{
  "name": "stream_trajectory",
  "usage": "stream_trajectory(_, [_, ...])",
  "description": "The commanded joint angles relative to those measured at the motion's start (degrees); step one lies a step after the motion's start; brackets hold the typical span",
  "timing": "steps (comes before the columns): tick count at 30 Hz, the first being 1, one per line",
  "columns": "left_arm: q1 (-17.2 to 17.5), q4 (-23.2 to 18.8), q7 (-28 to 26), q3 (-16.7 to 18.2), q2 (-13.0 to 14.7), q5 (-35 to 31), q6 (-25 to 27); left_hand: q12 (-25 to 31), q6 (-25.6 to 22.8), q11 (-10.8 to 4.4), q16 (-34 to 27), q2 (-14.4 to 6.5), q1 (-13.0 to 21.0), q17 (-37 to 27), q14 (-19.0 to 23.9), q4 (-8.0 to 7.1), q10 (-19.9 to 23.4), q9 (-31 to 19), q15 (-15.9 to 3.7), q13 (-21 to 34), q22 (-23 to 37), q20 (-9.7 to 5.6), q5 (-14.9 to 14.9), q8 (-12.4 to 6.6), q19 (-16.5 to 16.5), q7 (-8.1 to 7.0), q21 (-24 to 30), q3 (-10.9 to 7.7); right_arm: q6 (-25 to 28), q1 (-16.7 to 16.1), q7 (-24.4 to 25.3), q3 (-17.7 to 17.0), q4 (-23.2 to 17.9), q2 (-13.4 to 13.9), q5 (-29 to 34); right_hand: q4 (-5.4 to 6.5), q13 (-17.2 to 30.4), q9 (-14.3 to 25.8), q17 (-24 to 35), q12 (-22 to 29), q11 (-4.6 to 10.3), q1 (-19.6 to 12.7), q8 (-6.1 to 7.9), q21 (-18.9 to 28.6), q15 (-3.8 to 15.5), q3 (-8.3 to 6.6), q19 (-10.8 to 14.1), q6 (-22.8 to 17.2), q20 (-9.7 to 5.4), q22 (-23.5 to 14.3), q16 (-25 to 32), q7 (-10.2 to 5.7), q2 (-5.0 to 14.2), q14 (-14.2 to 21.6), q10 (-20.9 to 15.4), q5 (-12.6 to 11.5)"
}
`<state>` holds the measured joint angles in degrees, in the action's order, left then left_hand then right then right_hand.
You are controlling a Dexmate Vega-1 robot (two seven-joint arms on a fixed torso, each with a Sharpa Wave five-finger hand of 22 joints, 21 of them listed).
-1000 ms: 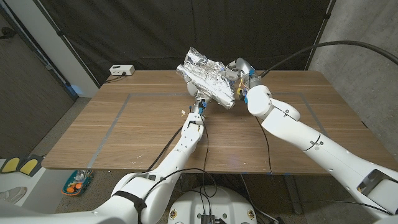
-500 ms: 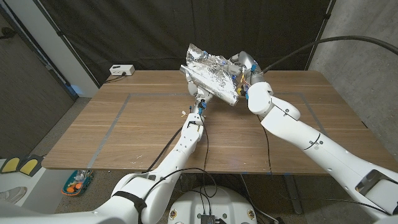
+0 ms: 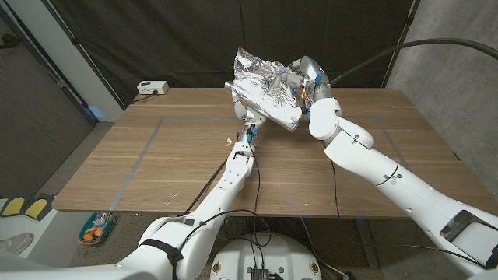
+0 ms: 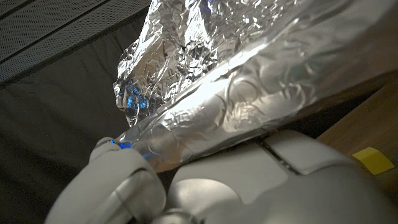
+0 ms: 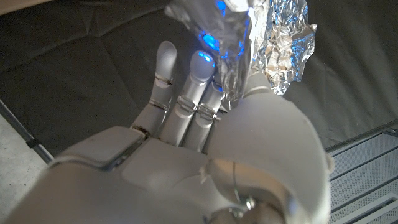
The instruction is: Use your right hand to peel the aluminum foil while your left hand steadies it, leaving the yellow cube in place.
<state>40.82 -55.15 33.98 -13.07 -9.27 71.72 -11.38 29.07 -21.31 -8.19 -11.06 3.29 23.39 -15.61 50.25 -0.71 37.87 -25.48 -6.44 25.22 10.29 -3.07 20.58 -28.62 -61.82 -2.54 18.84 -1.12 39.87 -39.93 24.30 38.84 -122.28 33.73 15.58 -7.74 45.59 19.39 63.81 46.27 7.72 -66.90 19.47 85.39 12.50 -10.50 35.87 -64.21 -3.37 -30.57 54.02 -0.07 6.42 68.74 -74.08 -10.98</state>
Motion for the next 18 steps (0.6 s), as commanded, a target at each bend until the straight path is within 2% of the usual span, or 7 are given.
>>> stream_trajectory(1, [1.26,-1.79,-0.14,0.08,0.83,0.19,0.55,0.12,-0.69,0.13,0.19,0.26,0.79,0.15,-0.11,0.40,0.66,-0.07,-5.35,-0.06,0.11,-0.08,0.43,-0.29,-0.49,0.07,-0.20,0.00,-0.80,0.28,1.81,0.22,0.96,-1.80,3.37,0.15,-0.11,0.07,0.59,-0.01,0.03,-0.85,0.31,0.58,0.33,0.16,-0.23,-1.29,-8.45,0.35,-0.24,0.97,0.40,0.79,-0.70,0.02])
stream_trajectory(10, [2.50,-3.88,-1.44,-0.26,1.06,0.30,0.50,0.68,-1.91,-0.65,-0.19,0.58,1.92,0.66,1.06,0.78,2.33,0.08,-5.54,-0.46,0.15,-0.33,0.51,-0.78,-0.85,-0.34,-0.52,0.29,-1.29,0.67,2.97,-0.11,1.33,-2.98,5.65,0.19,0.29,0.32,1.82,0.09,0.13,-1.03,0.30,1.11,0.28,0.18,-0.46,-1.24,-8.49,1.51,-0.65,0.99,0.43,1.10,-0.55,0.03])
stream_trajectory(13, [2.95,-4.63,-1.94,-0.39,1.09,0.35,0.38,1.01,-3.31,-0.69,-0.56,0.66,2.39,0.88,2.26,0.84,3.12,0.17,-5.48,-0.59,0.18,-0.60,0.51,-1.33,-1.34,-0.01,-0.61,0.53,-1.38,0.76,3.22,0.08,1.35,-3.20,6.64,0.21,0.12,0.42,2.45,-0.03,0.07,-1.04,0.29,1.31,0.26,0.22,-0.54,-1.17,-8.50,1.77,-0.55,0.99,0.39,1.27,-0.57,0.03])
stream_trajectory(15, [3.19,-5.02,-2.11,-0.51,1.18,0.35,0.35,1.77,-6.80,-0.62,-1.10,0.64,2.96,0.91,4.05,0.77,5.07,0.02,-5.26,-0.85,0.21,-0.88,0.51,-2.91,-1.62,-0.14,-1.01,0.99,-1.64,0.67,3.28,-0.06,1.38,-3.43,6.85,0.25,0.43,0.49,2.85,0.08,0.13,-1.08,0.26,1.58,0.26,0.25,-0.70,-1.18,-8.50,2.16,-0.84,0.94,0.41,1.17,-0.46,0.03])
stream_trajectory(18, [3.48,-5.53,-2.19,-0.72,1.37,0.38,0.40,2.72,-11.69,-0.80,-1.71,0.61,3.58,0.68,6.34,0.62,7.32,-0.85,-5.71,-1.01,0.24,-0.98,0.50,-5.60,-2.24,-1.24,-1.38,1.66,-1.91,0.68,3.21,-0.17,1.36,-3.58,7.34,0.26,0.50,0.43,2.70,0.09,0.07,-1.16,0.19,1.74,0.31,0.24,-0.74,-1.24,-8.47,2.65,-1.55,0.91,0.46,0.85,-0.46,0.03])
